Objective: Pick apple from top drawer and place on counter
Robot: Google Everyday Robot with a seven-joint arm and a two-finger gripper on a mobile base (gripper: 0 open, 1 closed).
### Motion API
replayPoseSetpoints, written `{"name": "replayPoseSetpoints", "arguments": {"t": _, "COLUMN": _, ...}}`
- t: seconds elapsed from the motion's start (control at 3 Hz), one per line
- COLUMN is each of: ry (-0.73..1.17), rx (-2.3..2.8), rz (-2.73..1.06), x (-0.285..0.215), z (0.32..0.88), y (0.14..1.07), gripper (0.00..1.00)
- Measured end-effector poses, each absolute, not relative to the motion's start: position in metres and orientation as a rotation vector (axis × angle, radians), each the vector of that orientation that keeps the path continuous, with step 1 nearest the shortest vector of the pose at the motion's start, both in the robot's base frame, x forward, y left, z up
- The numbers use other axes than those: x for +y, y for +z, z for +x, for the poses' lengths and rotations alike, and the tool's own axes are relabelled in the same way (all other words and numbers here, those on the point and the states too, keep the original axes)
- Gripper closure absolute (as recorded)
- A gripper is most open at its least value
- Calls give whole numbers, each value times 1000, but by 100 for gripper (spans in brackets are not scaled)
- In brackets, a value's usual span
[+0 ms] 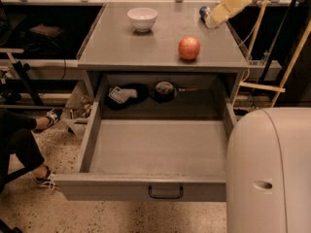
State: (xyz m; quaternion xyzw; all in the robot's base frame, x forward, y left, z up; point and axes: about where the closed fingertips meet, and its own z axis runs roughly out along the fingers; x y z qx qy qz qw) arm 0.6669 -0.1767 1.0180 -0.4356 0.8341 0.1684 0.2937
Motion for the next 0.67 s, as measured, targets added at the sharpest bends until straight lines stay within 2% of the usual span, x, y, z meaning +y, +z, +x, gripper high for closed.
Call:
{"name": "replayPoseSetpoints", "arguments": {"t": 0.33, "ry": 540, "rx": 2262, "rz": -1113, "x": -194, "z": 664, "y": 993, "gripper": 0}}
{"name": "replayPoseSetpoints", "arguments": {"t": 0.67, "ry": 540, "rx": 2253, "rz": -1095, "x": -196, "z": 663, "y": 997, "gripper": 0}}
